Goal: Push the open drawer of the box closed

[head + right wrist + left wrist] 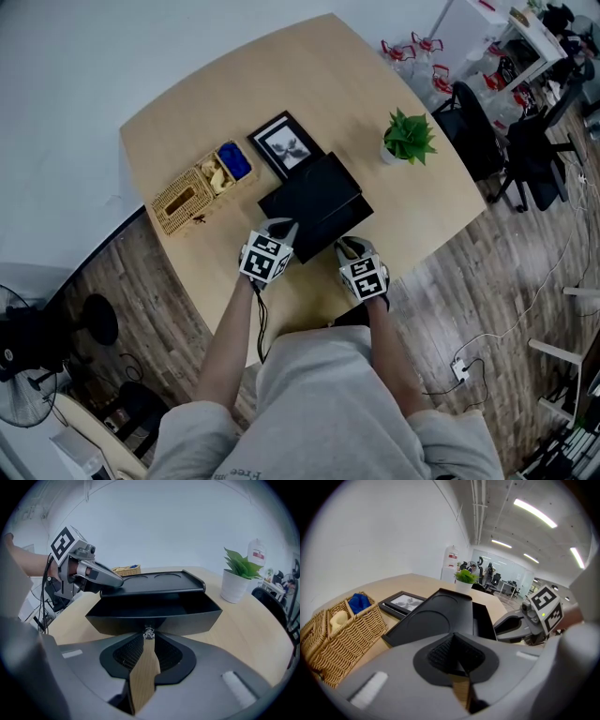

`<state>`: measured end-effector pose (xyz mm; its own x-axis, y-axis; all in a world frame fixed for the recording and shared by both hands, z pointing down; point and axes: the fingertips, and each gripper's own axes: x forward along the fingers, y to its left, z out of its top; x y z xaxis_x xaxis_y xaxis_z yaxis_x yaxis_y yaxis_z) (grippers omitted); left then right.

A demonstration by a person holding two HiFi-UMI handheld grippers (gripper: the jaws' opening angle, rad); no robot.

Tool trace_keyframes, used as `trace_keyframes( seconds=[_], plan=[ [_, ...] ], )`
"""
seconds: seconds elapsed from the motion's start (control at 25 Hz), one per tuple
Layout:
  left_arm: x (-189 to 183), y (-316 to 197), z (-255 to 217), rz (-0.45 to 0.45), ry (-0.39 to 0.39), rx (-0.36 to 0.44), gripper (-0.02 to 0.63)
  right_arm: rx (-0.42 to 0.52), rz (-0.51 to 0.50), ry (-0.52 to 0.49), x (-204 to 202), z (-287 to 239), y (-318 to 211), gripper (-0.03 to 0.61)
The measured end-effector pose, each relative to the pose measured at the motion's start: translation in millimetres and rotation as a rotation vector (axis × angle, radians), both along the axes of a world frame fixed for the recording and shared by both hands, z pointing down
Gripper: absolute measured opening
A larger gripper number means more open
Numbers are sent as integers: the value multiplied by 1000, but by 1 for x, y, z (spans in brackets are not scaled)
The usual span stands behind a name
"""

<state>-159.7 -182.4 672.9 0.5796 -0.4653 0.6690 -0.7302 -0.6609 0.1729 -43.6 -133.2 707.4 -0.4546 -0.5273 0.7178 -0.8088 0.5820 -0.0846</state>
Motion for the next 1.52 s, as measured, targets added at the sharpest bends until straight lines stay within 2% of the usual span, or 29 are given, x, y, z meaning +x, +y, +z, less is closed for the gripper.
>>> trace_keyframes(
  seconds=[0.64,1.52],
  plan=[
    [1,0,-1,-1,8,7,52,0,-16,-6,-8,1,-15,73],
    [0,-2,-2,-28,27,13,52,1,-104,-5,-26,1,-39,72]
  ],
)
